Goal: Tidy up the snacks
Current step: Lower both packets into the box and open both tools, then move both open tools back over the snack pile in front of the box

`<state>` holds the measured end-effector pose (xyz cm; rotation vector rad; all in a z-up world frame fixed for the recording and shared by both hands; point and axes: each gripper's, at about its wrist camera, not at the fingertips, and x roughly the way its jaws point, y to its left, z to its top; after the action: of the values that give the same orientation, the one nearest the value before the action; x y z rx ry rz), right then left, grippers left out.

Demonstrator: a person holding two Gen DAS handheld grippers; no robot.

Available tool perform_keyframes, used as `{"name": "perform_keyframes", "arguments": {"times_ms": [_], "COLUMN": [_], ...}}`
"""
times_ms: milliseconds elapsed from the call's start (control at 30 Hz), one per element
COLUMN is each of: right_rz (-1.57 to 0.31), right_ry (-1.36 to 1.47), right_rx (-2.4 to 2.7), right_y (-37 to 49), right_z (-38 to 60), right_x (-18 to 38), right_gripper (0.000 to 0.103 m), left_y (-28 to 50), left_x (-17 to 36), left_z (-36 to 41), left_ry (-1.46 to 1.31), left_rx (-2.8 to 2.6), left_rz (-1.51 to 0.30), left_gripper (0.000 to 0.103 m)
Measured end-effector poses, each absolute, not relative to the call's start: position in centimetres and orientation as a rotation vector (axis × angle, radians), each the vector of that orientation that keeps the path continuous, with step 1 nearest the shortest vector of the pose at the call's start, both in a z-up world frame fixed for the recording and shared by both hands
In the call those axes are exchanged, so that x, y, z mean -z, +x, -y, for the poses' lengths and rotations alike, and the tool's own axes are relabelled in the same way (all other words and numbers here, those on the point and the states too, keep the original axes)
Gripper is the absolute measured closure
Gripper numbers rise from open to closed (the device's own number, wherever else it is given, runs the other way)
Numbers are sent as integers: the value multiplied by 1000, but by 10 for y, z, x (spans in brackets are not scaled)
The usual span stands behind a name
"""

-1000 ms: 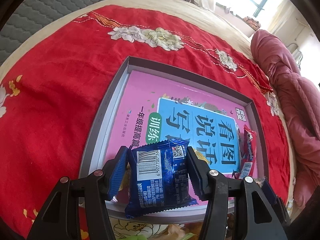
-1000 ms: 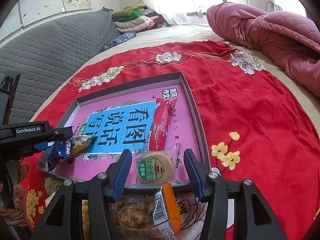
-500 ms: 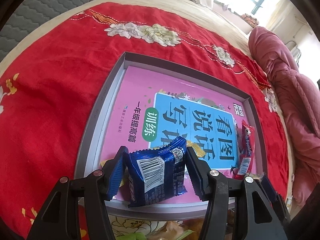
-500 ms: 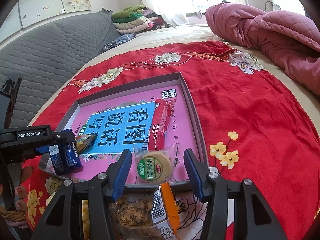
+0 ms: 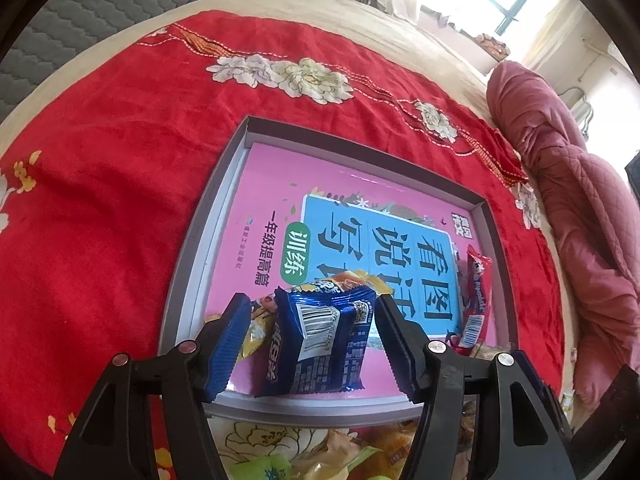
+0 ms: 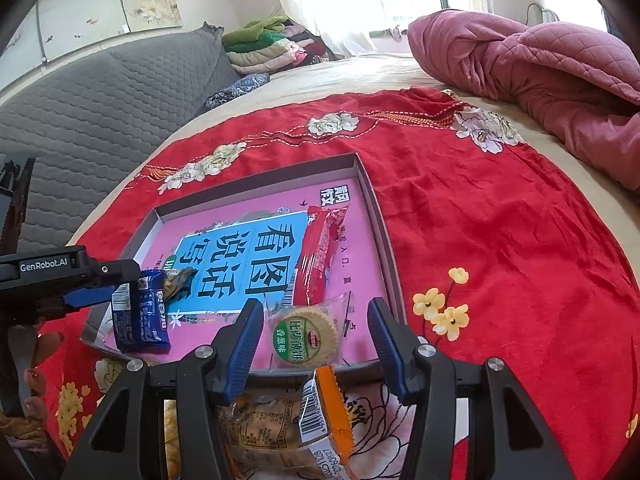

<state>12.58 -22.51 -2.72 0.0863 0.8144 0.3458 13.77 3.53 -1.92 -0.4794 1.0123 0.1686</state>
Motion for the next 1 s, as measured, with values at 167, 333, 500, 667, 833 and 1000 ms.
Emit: {"name": "perform_keyframes", "arguments": {"times_ms": [167,333,500,667,833,1000], "right_rz": [-807,-802,-798,-791,-784,-782], "right_ry": [92,102,113,120,121,120], "right_rx": [-343,-336,-330,-326,-316,-306], "right_y": [125,124,123,120,115,110], "right_z": [229,234,239,243,244,246], "right_x": [25,23,21,17,11,6], "right_gripper": [49,47,46,46,44,43], "left_y": [131,125,119,112,107,101], "left_x": [12,5,-4,-11,-16,-21], "left_z": [-37,-39,-39,-37,-37,-38], "left_ry": [-478,-478,-461,-440,-427,-417], "left_rx": [-162,-157,-143,-118,-109,-97], "left_rz": [-1002,-984,-965,-955,-950,-944], "left_gripper": [36,33,32,30,29,29]}}
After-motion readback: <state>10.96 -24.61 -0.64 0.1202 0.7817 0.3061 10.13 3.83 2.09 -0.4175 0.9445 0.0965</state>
